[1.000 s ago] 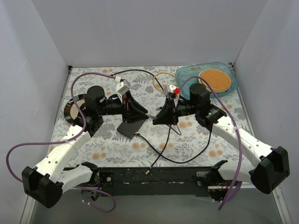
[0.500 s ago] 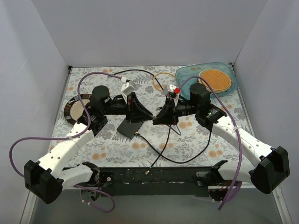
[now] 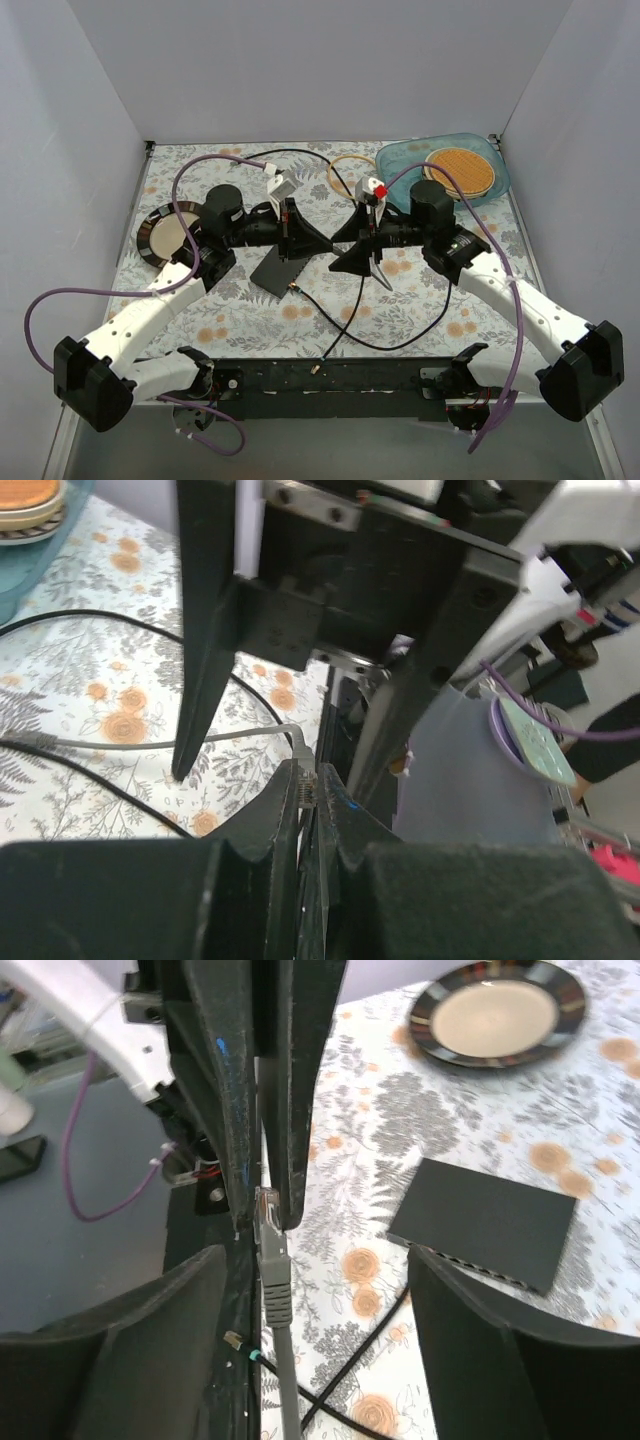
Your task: Insert the plug into the switch port
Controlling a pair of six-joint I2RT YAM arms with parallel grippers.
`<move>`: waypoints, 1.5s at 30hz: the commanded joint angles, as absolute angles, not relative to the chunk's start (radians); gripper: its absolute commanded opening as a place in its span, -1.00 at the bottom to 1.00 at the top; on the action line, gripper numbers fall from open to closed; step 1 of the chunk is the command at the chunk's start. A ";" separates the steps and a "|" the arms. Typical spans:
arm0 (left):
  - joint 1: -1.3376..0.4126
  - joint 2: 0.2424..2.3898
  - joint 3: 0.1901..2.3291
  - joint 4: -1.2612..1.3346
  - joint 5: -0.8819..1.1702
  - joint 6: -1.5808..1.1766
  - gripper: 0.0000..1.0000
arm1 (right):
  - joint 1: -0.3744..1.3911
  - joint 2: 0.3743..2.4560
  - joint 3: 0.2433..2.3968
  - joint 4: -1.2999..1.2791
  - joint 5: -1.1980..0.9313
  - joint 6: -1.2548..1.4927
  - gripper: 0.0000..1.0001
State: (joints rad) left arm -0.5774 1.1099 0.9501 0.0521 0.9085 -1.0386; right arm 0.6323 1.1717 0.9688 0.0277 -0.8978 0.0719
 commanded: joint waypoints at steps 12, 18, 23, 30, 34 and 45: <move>-0.580 1.210 1.183 -0.298 0.443 -1.247 -1.00 | 0.650 0.920 0.974 -0.043 -0.333 0.003 0.88; -0.578 1.252 1.209 -0.340 0.468 -1.296 -1.00 | 0.690 0.968 0.973 -0.054 -0.258 -0.070 0.77; -0.578 1.279 1.227 -0.373 0.476 -1.305 -1.00 | 0.729 1.008 0.974 -0.074 -0.204 -0.121 0.60; -0.578 1.308 1.230 -0.376 0.500 -1.302 -1.00 | 0.781 1.049 0.953 -0.054 -0.186 -0.144 0.55; -0.578 1.302 1.229 -0.368 0.506 -1.302 -1.00 | 0.785 1.068 0.950 -0.049 -0.175 -0.152 0.48; -0.578 1.298 1.221 -0.364 0.523 -1.296 -1.00 | 0.793 1.106 0.924 -0.009 -0.153 -0.150 0.10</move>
State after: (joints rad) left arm -0.5819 1.3201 1.1938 -0.3618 0.5072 -1.2991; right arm 0.7868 1.1065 0.9413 -0.0734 -0.1719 -0.1402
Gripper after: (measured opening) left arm 0.058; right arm 0.589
